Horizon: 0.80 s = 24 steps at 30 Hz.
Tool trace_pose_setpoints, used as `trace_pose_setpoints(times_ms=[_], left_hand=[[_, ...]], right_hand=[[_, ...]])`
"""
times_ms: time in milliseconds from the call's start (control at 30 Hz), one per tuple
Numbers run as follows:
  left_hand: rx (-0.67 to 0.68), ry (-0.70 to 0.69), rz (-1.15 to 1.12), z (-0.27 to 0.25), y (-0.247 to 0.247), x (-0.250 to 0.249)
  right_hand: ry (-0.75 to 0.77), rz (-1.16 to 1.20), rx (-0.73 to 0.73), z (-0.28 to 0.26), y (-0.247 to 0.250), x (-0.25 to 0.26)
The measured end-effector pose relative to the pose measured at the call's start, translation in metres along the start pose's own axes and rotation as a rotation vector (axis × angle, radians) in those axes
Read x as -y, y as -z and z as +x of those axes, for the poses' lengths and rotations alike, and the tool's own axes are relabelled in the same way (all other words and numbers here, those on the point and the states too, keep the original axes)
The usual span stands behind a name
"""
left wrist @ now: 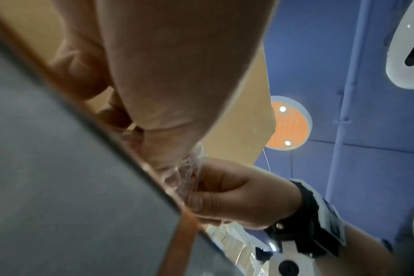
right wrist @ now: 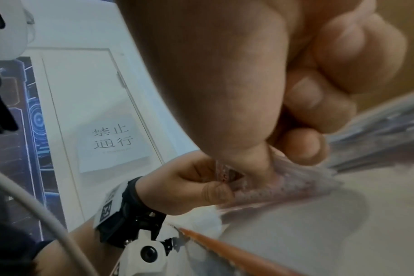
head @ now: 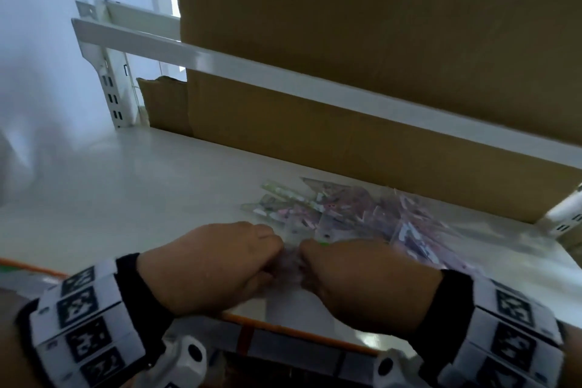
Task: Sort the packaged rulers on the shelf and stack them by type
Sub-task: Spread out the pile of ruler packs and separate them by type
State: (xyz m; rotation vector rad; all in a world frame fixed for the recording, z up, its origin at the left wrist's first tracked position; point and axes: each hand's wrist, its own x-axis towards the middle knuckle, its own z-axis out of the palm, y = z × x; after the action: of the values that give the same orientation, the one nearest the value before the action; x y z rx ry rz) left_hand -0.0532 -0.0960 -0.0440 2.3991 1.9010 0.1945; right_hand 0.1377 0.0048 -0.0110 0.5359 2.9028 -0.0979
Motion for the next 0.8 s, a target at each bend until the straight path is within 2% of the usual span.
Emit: trace_pose_setpoints(times_ms=[167, 333, 400, 467, 567, 633, 700, 800], left_hand=[[-0.054, 0.008, -0.014, 0.002, -0.012, -0.017], [-0.125, 0.044, 0.011, -0.002, -0.013, -0.020], [-0.164, 0.051, -0.038, -0.004, -0.012, -0.019], [-0.133, 0.092, -0.099, -0.004, -0.010, -0.017], [-0.152, 0.102, -0.118, -0.005, -0.012, -0.016], [-0.176, 0.097, -0.132, -0.005, -0.010, -0.016], [-0.196, 0.084, -0.139, -0.005, -0.009, -0.015], [-0.244, 0.067, -0.101, -0.004, -0.011, -0.014]], right_hand=[[0.035, 0.028, 0.032, -0.006, -0.011, -0.005], [0.079, 0.028, 0.199, 0.013, 0.028, -0.026], [0.017, 0.076, 0.121, 0.029, 0.043, -0.047], [-0.090, 0.148, 0.090, 0.044, 0.046, -0.073], [-0.186, 0.146, 0.287, 0.061, 0.035, -0.099], [-0.196, 0.122, 0.347, 0.063, 0.026, -0.108], [-0.154, 0.055, 0.308, 0.059, 0.021, -0.111], [-0.086, -0.038, 0.158, 0.045, 0.014, -0.106]])
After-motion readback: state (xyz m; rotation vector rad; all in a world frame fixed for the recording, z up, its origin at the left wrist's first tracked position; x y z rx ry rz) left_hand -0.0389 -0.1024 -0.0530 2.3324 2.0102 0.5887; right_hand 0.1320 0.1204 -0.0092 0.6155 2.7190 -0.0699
